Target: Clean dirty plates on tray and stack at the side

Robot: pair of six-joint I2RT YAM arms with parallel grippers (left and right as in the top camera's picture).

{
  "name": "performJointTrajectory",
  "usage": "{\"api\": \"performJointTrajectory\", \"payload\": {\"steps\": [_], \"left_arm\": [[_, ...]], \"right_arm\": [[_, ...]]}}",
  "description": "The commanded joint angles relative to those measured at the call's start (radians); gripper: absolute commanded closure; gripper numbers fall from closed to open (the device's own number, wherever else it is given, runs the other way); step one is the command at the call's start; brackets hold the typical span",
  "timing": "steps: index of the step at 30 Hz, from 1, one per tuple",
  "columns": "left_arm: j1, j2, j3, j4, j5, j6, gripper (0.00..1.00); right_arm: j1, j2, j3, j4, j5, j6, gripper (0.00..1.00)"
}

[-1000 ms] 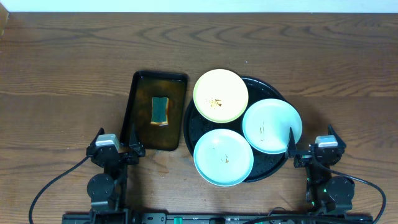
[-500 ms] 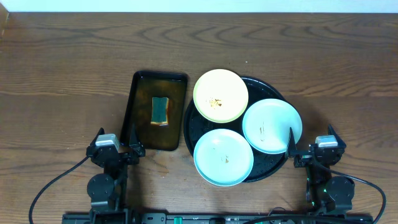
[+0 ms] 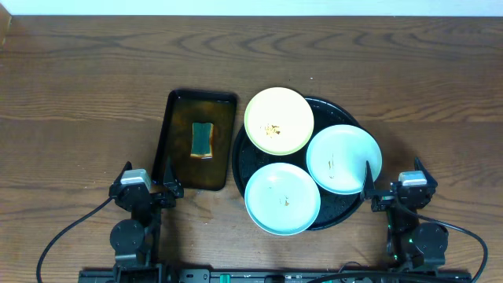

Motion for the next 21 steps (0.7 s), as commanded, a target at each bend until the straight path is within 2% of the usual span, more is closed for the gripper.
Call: {"api": "performJointTrajectory", "payload": {"steps": [1, 16, 21], "left_arm": [[0.005, -0.005, -0.008, -0.047, 0.014, 0.013, 0.10], [0.005, -0.005, -0.008, -0.047, 0.013, 0.013, 0.10], [0.005, -0.005, -0.008, -0.046, 0.014, 0.013, 0.10]], "right_arm": [[0.008, -0.005, -0.001, -0.005, 0.006, -0.010, 0.01], [0.008, -0.005, -0.001, 0.005, 0.024, -0.025, 0.01], [0.008, -0.005, -0.001, 0.002, 0.015, 0.077, 0.01]]}}
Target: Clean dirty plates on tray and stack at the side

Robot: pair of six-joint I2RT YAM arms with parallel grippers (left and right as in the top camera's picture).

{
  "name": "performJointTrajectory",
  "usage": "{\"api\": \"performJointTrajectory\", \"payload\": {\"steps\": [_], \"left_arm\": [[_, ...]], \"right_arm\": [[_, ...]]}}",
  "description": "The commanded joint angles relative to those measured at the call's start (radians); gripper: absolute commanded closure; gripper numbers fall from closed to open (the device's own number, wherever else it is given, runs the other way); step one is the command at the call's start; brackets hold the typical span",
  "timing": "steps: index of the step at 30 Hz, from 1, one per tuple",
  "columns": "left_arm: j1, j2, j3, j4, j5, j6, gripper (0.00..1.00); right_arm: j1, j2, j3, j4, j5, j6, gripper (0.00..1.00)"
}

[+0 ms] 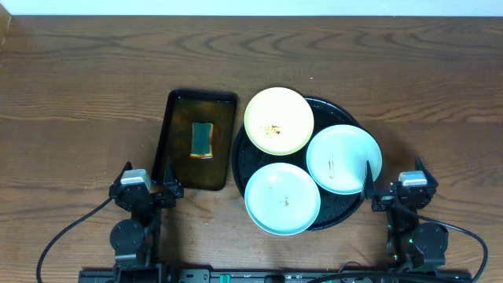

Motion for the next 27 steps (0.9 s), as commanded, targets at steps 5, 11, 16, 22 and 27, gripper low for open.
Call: {"api": "performJointTrajectory", "payload": {"steps": [5, 11, 16, 22, 27], "left_arm": [[0.005, -0.005, -0.004, -0.048, 0.014, -0.007, 0.10], [0.005, 0.064, 0.065, -0.107, 0.013, -0.040, 0.10], [0.005, 0.215, 0.172, -0.172, 0.013, -0.040, 0.10], [0.005, 0.433, 0.345, -0.246, 0.014, -0.041, 0.10], [0.004, 0.589, 0.506, -0.354, 0.014, -0.040, 0.10]], "right_arm": [[0.008, 0.012, 0.010, -0.023, 0.056, 0.146, 0.01], [0.008, 0.119, 0.136, -0.157, 0.074, 0.154, 0.01], [0.008, 0.299, 0.288, -0.251, 0.069, 0.239, 0.01], [0.008, 0.553, 0.484, -0.416, -0.009, 0.265, 0.01], [0.008, 0.756, 0.614, -0.523, -0.010, 0.196, 0.01]]}}
